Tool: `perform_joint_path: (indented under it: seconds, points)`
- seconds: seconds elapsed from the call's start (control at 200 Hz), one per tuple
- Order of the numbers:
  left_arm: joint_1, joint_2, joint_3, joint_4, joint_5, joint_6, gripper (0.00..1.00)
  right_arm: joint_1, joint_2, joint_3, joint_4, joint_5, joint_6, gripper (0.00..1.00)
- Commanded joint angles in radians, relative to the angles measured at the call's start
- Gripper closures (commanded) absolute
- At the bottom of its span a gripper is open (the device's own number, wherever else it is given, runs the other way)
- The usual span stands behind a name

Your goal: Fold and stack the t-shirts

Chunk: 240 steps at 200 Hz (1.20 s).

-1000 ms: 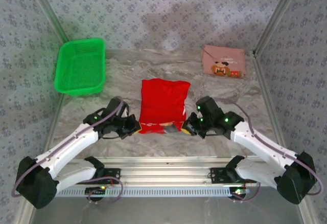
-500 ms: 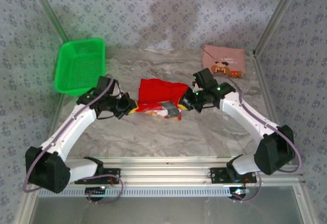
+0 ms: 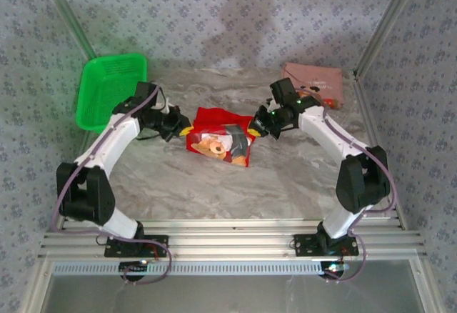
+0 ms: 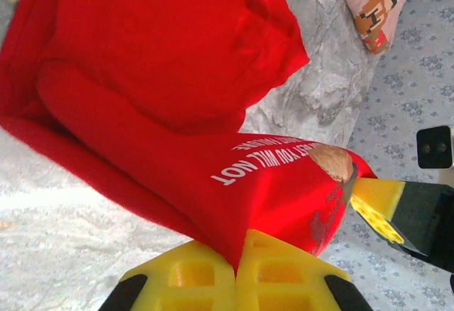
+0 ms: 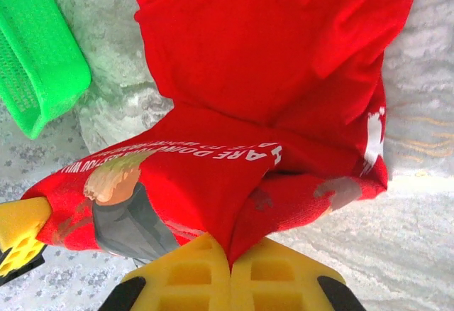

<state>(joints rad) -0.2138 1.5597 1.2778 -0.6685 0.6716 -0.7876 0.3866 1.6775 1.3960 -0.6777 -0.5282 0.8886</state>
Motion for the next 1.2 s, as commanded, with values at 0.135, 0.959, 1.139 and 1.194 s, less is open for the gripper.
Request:
perform_joint_path:
  seconds: [0.135, 0.959, 1.139, 1.194]
  points:
    - [0.024, 0.164, 0.152, -0.016, 0.034, 0.075, 1.0, -0.069, 0.109, 0.097, -0.054, 0.011, -0.065, 1.0]
    - [0.098, 0.46, 0.72, -0.106, 0.036, 0.147, 0.36, -0.225, 0.188, 0.293, -0.149, 0.095, -0.251, 0.42]
    - [0.114, 0.246, 0.331, 0.079, -0.012, 0.125, 0.35, -0.191, -0.025, -0.057, -0.051, 0.062, -0.242, 0.37]
    - [0.113, 0.221, 0.245, 0.131, -0.001, 0.117, 0.35, -0.179, -0.071, -0.175, 0.047, 0.047, -0.2, 0.34]
